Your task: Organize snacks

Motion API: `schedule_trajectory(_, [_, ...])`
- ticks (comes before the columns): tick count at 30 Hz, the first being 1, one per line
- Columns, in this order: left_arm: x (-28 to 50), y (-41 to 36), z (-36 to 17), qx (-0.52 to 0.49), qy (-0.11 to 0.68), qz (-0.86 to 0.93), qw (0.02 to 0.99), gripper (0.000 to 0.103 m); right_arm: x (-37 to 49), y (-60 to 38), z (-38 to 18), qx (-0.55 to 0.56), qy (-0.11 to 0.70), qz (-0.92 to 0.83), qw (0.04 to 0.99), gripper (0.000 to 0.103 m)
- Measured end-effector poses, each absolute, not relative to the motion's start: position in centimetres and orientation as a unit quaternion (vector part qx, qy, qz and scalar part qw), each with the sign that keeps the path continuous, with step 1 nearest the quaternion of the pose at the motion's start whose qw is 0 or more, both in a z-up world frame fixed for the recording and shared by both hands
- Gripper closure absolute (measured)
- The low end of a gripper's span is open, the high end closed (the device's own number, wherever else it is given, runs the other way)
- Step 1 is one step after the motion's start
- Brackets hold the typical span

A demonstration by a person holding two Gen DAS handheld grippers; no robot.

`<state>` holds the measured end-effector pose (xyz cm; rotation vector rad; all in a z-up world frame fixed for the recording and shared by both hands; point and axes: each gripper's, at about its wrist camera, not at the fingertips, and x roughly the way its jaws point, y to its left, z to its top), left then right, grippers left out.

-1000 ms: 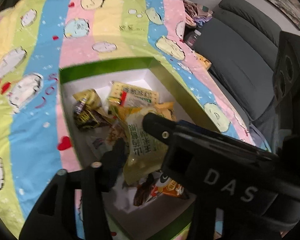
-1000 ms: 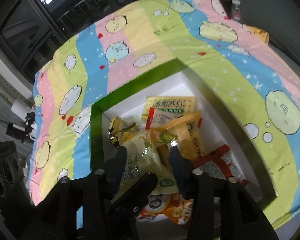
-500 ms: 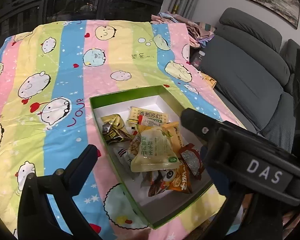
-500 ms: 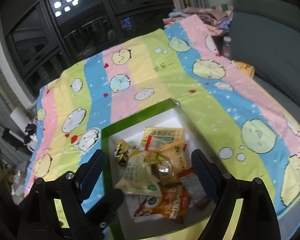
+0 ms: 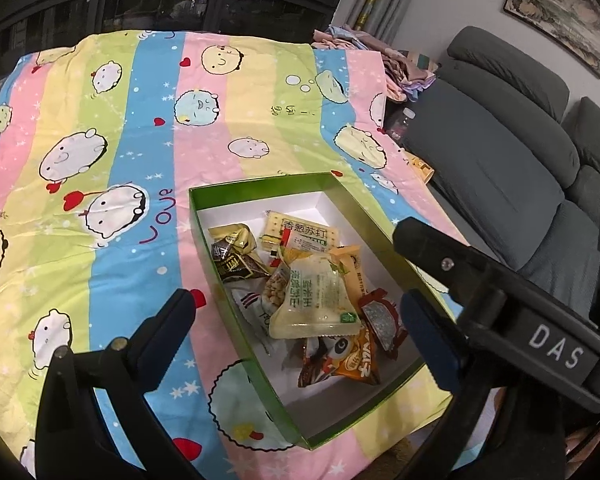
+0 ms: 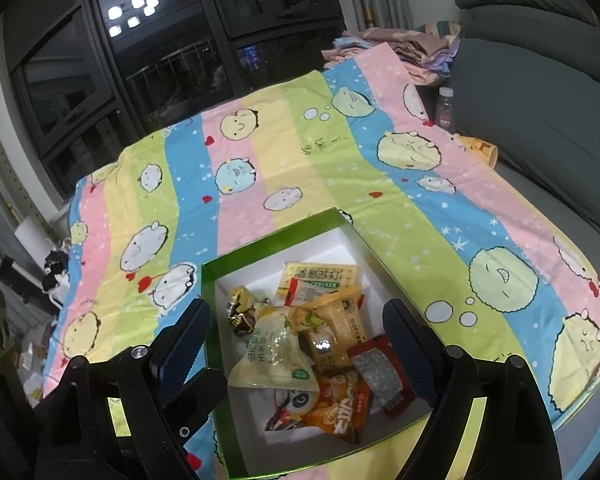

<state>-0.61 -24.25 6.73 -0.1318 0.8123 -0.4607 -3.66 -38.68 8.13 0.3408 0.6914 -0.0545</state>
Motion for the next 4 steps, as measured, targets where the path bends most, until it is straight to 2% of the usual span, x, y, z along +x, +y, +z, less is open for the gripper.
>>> schedule_trajectory(4, [-0.92,-23.48,6.91,-0.059,0.381,-0.214,0.898,0.0,-3.82,-38.28,8.36,0.158,0.335,-0.034,0.928,0.015])
